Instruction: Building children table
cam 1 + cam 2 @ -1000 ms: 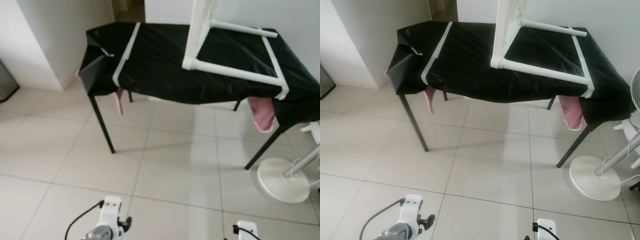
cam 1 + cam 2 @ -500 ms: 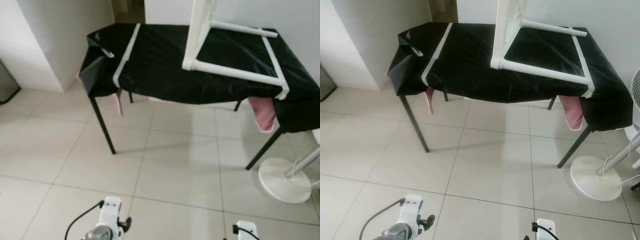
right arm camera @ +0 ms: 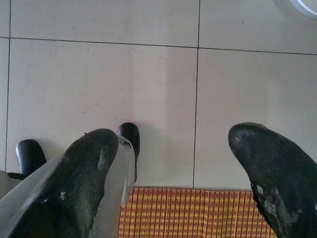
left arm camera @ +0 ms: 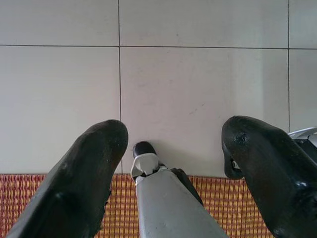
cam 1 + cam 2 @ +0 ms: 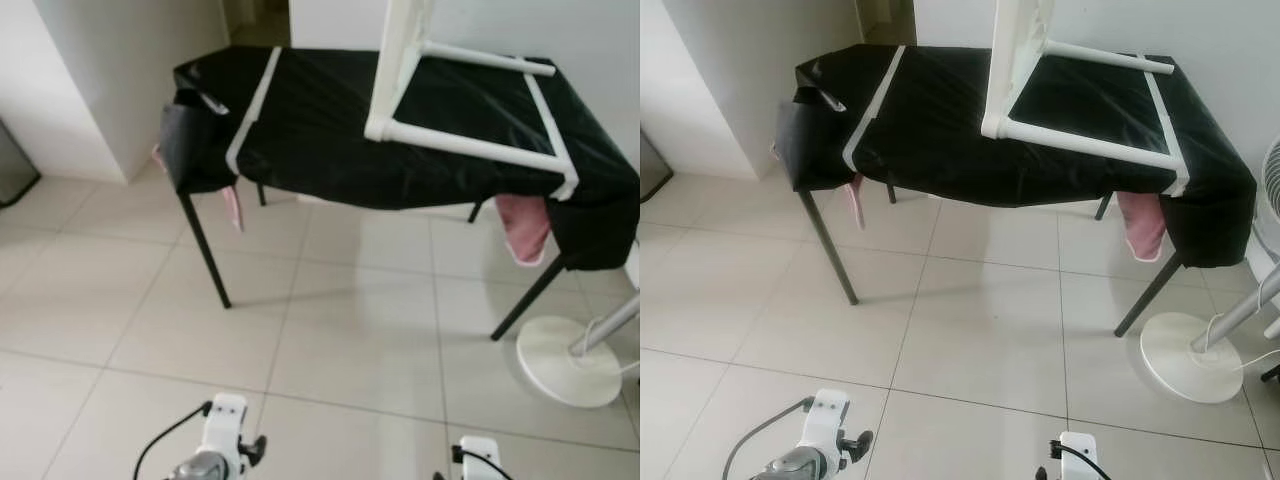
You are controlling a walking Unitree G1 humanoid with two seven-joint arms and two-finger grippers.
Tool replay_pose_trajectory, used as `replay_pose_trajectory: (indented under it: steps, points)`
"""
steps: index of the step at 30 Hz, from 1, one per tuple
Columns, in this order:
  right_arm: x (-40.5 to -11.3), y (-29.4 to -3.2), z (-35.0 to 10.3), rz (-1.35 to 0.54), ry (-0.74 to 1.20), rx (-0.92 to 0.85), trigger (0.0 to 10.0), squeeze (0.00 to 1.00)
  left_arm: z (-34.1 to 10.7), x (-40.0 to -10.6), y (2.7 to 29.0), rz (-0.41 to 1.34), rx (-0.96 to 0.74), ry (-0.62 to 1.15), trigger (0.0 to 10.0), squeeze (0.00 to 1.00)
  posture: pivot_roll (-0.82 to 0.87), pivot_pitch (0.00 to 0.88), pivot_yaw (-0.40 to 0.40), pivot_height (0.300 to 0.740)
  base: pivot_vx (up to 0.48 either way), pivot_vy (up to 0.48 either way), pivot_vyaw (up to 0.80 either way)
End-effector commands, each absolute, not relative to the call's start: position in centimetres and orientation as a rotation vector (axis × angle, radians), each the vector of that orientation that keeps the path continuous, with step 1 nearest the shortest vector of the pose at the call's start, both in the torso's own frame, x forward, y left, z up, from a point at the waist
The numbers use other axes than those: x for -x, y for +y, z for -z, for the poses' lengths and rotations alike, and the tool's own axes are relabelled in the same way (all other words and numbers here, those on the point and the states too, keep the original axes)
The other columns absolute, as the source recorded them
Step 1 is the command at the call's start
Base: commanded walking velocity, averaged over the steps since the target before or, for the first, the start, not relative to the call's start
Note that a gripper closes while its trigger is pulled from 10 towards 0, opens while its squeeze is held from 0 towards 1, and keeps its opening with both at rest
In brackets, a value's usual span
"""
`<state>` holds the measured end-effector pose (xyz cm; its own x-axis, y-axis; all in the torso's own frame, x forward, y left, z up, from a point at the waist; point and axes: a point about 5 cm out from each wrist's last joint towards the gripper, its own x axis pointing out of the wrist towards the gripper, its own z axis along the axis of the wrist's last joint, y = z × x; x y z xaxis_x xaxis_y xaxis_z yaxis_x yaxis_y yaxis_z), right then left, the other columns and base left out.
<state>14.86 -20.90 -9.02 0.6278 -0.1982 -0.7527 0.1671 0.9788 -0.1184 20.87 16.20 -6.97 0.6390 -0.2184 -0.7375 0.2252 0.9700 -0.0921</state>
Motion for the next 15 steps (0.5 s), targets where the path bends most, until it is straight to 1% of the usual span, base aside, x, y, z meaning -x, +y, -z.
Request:
replay_pose_trajectory:
  steps: [1,13,15]
  points:
    - [-14.19,-20.63,9.36,0.206,0.895,0.040,10.0,0.00,7.49,-20.16,16.47,0.170,-0.036,0.872,10.0,0.00,-0.01,0.008,-0.012,0.740,0.000,0.000,0.00]
    - [-14.01,-20.59,9.44,0.189,0.905,0.055,10.0,0.00,7.77,-19.67,16.23,0.170,-0.024,0.886,10.0,0.00,0.00,0.013,-0.031,0.740,0.000,0.000,0.00]
    - [-13.98,-20.61,9.45,0.184,0.906,0.056,10.0,0.00,7.89,-19.42,16.11,0.194,-0.042,0.891,10.0,0.00,0.00,0.011,-0.034,0.740,0.000,0.000,0.00]
